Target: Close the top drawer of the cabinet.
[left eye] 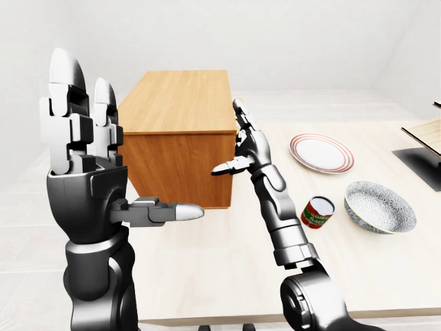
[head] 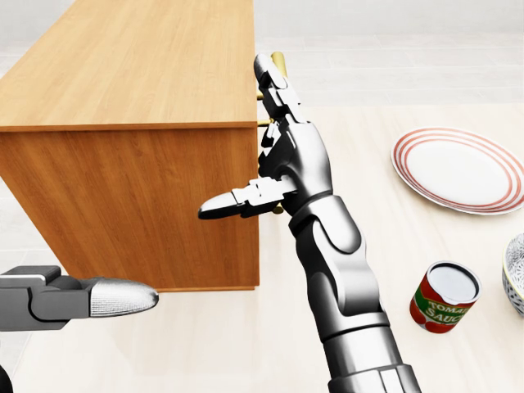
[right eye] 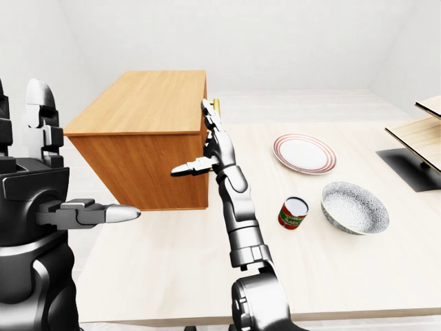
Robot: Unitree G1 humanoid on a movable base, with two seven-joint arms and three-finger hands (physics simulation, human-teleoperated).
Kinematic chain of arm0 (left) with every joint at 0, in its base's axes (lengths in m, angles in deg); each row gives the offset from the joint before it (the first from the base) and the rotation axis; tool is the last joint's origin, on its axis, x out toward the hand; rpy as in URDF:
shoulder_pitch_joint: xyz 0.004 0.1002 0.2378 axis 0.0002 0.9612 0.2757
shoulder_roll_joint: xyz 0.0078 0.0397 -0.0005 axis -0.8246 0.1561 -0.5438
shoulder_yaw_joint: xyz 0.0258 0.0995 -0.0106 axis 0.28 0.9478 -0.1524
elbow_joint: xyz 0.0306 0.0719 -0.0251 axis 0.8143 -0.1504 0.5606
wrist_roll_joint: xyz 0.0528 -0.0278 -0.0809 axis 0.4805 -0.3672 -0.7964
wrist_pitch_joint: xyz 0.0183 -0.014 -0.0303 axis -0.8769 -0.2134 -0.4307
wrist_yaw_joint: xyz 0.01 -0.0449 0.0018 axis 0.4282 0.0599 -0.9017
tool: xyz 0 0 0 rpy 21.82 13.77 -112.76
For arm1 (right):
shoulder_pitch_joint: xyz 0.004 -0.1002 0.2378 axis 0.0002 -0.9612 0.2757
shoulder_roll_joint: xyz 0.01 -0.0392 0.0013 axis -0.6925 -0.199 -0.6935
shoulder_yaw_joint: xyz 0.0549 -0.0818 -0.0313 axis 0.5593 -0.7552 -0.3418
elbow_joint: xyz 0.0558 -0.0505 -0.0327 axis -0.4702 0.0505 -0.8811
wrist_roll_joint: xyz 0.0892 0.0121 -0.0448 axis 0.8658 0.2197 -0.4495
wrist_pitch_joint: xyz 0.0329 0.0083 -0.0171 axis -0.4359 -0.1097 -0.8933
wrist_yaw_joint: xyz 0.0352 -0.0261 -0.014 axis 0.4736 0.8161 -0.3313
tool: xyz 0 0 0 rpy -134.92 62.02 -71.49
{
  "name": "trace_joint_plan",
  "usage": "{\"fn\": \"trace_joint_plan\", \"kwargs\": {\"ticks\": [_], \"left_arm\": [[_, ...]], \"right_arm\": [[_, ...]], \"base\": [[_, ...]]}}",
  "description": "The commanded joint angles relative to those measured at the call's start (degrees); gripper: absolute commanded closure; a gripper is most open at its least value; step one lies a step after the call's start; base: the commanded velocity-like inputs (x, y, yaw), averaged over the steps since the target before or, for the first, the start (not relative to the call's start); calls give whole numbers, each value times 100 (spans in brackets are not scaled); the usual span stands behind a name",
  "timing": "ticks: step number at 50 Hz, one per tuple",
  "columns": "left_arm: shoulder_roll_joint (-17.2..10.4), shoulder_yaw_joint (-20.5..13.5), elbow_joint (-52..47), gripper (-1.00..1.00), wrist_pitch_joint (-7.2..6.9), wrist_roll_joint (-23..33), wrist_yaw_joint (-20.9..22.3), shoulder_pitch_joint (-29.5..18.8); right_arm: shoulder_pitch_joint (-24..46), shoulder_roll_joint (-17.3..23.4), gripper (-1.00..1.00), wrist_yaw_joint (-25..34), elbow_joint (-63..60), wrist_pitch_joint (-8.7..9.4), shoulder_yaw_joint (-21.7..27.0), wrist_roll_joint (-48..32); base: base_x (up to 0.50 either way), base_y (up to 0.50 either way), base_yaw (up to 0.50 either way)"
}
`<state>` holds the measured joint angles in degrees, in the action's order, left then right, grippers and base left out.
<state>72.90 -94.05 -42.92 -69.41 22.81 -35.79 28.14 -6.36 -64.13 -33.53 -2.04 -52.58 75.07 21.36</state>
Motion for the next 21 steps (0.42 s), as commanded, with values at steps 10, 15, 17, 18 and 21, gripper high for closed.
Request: {"fn": "trace_joint_plan", "kwargs": {"ticks": [10, 15, 17, 18, 21], "left_arm": [[15, -51, 74, -100, 0, -45, 1, 9], [15, -49, 52, -100, 0, -42, 1, -1], [16, -48, 55, -100, 0, -42, 3, 1], [17, -50, 57, -100, 0, -44, 5, 2], [21, -56, 55, -100, 0, -48, 6, 9]], "right_arm": [[1948, -189, -100, 499, 4805, 0, -130, -263], [1952, -210, -100, 532, 4802, 0, -162, -316], [1956, -203, -100, 531, 4789, 0, -145, -306], [1952, -199, -100, 527, 4788, 0, -144, -309], [1933, -220, -100, 522, 4783, 0, -111, -269]], "base": [[0, 0, 0], [1, 0, 0], [0, 0, 0], [1, 0, 1], [0, 0, 0]]}}
